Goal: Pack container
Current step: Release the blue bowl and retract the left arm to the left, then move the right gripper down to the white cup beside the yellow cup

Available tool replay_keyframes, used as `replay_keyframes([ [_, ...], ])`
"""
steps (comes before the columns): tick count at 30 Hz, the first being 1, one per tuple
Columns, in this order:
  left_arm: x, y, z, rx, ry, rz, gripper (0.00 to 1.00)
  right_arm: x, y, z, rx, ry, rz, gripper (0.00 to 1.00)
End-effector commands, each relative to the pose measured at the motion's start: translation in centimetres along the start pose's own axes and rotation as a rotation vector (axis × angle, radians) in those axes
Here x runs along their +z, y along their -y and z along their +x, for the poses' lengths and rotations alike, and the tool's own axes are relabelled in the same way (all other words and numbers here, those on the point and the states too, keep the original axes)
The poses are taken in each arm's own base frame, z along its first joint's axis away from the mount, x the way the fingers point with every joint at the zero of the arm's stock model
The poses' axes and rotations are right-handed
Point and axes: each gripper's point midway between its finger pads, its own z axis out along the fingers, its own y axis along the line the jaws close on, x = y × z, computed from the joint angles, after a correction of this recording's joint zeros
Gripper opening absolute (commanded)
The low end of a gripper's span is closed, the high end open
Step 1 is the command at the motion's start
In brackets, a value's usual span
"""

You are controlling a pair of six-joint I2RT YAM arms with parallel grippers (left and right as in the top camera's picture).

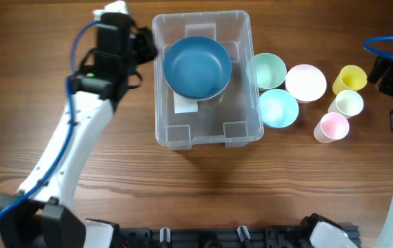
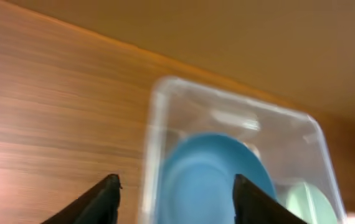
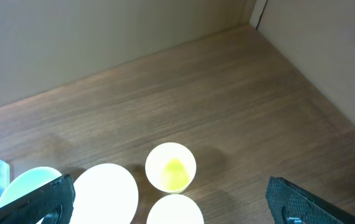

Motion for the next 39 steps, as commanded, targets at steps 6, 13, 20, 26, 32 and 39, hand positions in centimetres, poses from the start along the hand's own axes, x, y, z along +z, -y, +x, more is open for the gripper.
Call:
replay_keyframes([
  [6, -1.0, -15.2, -1.2, -0.186, -0.06, -0.337, 0.97, 0.0, -0.2, -0.6, -0.015, 0.012, -0.011, 1.0],
  [13, -1.7, -21.1, -0.9, -0.275, -0.085, -0.45, 1.0, 0.0, -0.2, -0.6, -0.015, 0.012, -0.011, 1.0],
  [20, -1.9, -21.8, -1.0, -0.286, -0.082, -0.461, 1.0, 0.0, -0.2, -0.6, -0.015, 0.012, -0.011, 1.0],
  [26, -1.9, -21.8, -1.0, -0.286, -0.082, -0.461, 1.0, -0.1, -0.2, -1.6, -0.019, 0.05, -0.01, 1.0],
  [32, -1.9, -21.8, -1.0, -0.286, -0.082, -0.461, 1.0, -0.1, -0.2, -2.3, -0.018, 0.079, -0.01, 1.0],
  [39, -1.9, -21.8, -1.0, -0.286, -0.082, -0.461, 1.0, -0.1, -0.2, -2.2, 0.018, 0.074, -0.011, 1.0],
])
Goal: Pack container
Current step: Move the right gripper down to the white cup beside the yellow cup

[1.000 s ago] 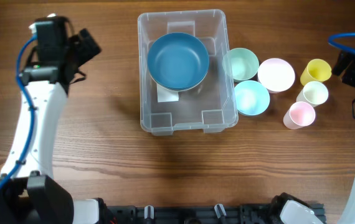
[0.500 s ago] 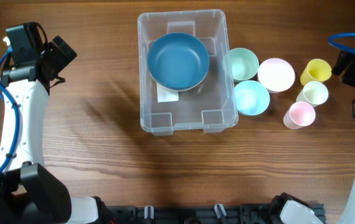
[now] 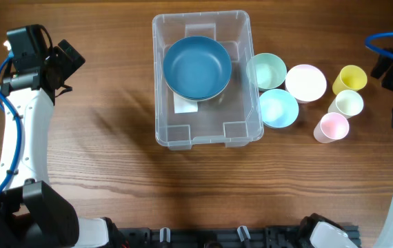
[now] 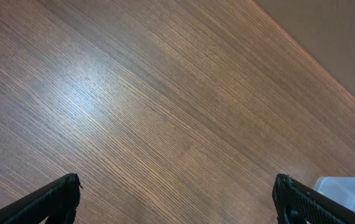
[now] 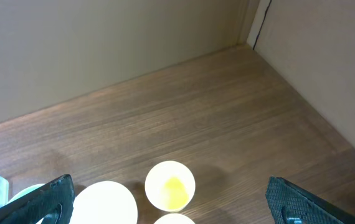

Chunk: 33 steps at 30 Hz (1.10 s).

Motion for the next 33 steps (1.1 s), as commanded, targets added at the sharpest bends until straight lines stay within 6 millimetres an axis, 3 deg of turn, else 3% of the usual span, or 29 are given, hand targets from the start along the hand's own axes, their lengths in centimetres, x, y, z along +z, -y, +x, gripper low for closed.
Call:
replay_keyframes([
  [1, 0.1, -0.3, -0.3, -0.003, 0.006, -0.011, 1.0, 0.0, -0.2, -0.3, 0.063, -0.002, -0.011, 1.0],
  [7, 0.1, -0.3, -0.3, -0.003, 0.006, -0.011, 1.0, 0.7, -0.1, 1.3, 0.166, -0.042, -0.004, 1.0],
  [11, 0.1, -0.3, -0.3, -0.003, 0.006, -0.011, 1.0, 2.5, 0.1, 3.0, 0.172, -0.098, 0.001, 1.0],
  [19, 0.1, -0.3, -0.3, -0.003, 0.006, -0.011, 1.0, 8.9, 0.7, 9.8, 0.195, -0.325, 0.018, 1.0],
  [23, 0.1, -0.3, -0.3, -0.003, 0.006, -0.011, 1.0, 10.6, 0.9, 13.4, 0.206, -0.44, 0.027, 1.0],
  [33, 0.1, -0.3, -0.3, -0.003, 0.006, -0.011, 1.0, 10.5, 1.5, 14.5, 0.205, -0.48, 0.065, 0.99],
])
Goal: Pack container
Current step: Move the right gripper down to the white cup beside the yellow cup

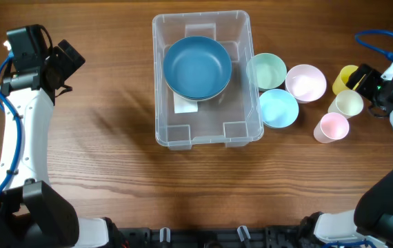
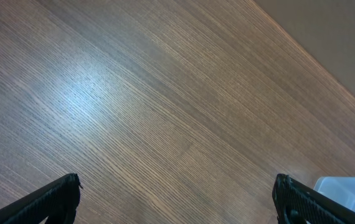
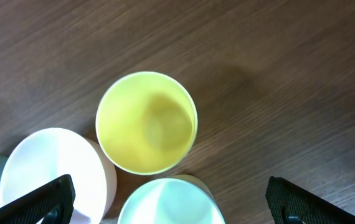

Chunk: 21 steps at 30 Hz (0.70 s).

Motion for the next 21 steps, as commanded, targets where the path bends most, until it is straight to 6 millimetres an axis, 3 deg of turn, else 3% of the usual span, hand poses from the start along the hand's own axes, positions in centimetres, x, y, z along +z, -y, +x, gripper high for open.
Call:
replay_keyframes([
  [1, 0.1, -0.3, -0.3, -0.004, 0.007, -0.011, 1.0, 0.1, 0.5, 0.9, 0.024, -0.035, 0.029, 1.0],
  [6, 0.1, -0.3, -0.3, -0.004, 0.007, -0.011, 1.0, 0.0, 1.2, 2.2, 0.032, -0.086, 0.069, 0.99],
  [13, 0.1, -0.3, -0.3, -0.004, 0.007, -0.011, 1.0, -0.4, 2.0, 4.2, 0.067, -0.17, 0.099, 0.78],
  [21, 0.1, -0.3, -0.3, -0.004, 0.007, -0.011, 1.0, -0.6, 4.1, 4.0, 0.151, -0.161, 0.128, 0.66],
])
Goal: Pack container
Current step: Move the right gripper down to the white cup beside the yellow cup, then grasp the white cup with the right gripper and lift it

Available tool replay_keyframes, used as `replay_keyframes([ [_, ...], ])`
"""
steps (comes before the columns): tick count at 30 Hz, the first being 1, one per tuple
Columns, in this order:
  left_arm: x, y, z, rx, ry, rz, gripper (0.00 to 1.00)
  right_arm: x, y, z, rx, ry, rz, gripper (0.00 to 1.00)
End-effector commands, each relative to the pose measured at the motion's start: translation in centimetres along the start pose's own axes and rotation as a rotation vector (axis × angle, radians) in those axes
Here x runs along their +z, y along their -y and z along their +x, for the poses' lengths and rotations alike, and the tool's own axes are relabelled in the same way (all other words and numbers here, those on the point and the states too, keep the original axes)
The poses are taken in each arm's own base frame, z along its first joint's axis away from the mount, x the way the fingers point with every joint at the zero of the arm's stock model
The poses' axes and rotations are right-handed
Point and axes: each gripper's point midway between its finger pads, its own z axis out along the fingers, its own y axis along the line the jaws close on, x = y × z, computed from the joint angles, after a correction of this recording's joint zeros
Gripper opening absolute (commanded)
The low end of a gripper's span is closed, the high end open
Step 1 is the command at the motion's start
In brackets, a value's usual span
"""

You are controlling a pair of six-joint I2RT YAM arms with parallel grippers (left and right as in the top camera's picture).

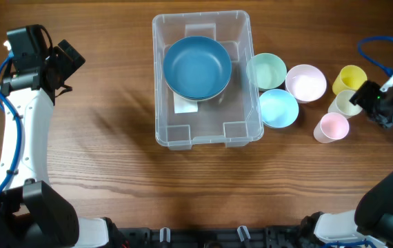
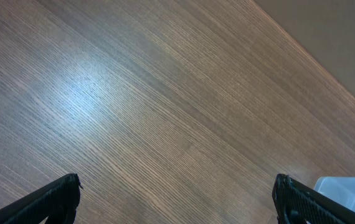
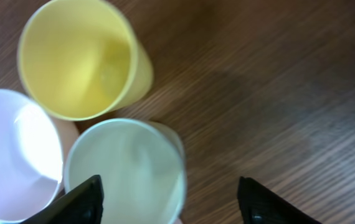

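The clear plastic container (image 1: 241,127) stands at the table's middle with a dark blue bowl (image 1: 197,66) inside. To its right sit a green bowl (image 1: 267,69), a light blue bowl (image 1: 278,107) and a white bowl (image 1: 305,82), then a yellow cup (image 1: 350,78), a pale green cup (image 1: 343,103) and a pink cup (image 1: 331,127). My right gripper (image 3: 171,202) is open low over the pale green cup (image 3: 124,171), whose rim lies between the fingers, beside the yellow cup (image 3: 78,56). My left gripper (image 2: 177,199) is open over bare wood at the far left.
The container's corner (image 2: 342,190) shows at the lower right of the left wrist view. The white bowl (image 3: 12,149) touches the cups on the left in the right wrist view. Bare wood lies to the right of the cups.
My right gripper has moved down and toward the pale green cup, which now sits between its open fingers; before, it was over the yellow cup. The left arm is unchanged.
My left gripper stood open beside the container holding the dark blue bowl, then was at the far left and stayed. My right gripper hung high by the cups, then was low above the yellow cup, and now straddles the pale green cup.
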Motion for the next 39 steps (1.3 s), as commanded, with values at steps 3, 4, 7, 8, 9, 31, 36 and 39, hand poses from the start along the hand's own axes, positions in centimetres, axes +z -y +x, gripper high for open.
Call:
replay_keyframes([
  [3, 0.1, -0.3, -0.3, -0.004, 0.007, -0.011, 1.0, 0.5, 1.4, -0.2, 0.072, 0.002, 0.032, 0.59],
  [4, 0.1, -0.3, -0.3, -0.004, 0.007, -0.011, 1.0, 0.6, 1.3, -0.2, 0.071, -0.002, 0.027, 0.59],
  [7, 0.1, -0.3, -0.3, -0.004, 0.007, -0.011, 1.0, 1.4, 0.5, 0.2, 0.069, -0.029, -0.019, 0.58],
  [8, 0.1, -0.3, -0.3, -0.004, 0.007, -0.011, 1.0, 1.7, 0.5, 0.3, 0.069, -0.036, -0.02, 0.58],
  [9, 0.1, -0.3, -0.3, -0.004, 0.007, -0.011, 1.0, 2.1, 0.5, 0.4, 0.069, -0.042, -0.019, 0.57],
  [31, 0.1, -0.3, -0.3, -0.004, 0.007, -0.011, 1.0, 4.6, 0.7, 1.1, 0.073, -0.088, -0.017, 0.11],
  [36, 0.1, -0.3, -0.3, -0.004, 0.007, -0.011, 1.0, 4.6, 0.7, 1.2, 0.074, -0.093, -0.015, 0.04],
  [39, 0.1, -0.3, -0.3, -0.004, 0.007, -0.011, 1.0, 4.6, 0.8, 1.4, 0.074, -0.104, -0.013, 0.04],
])
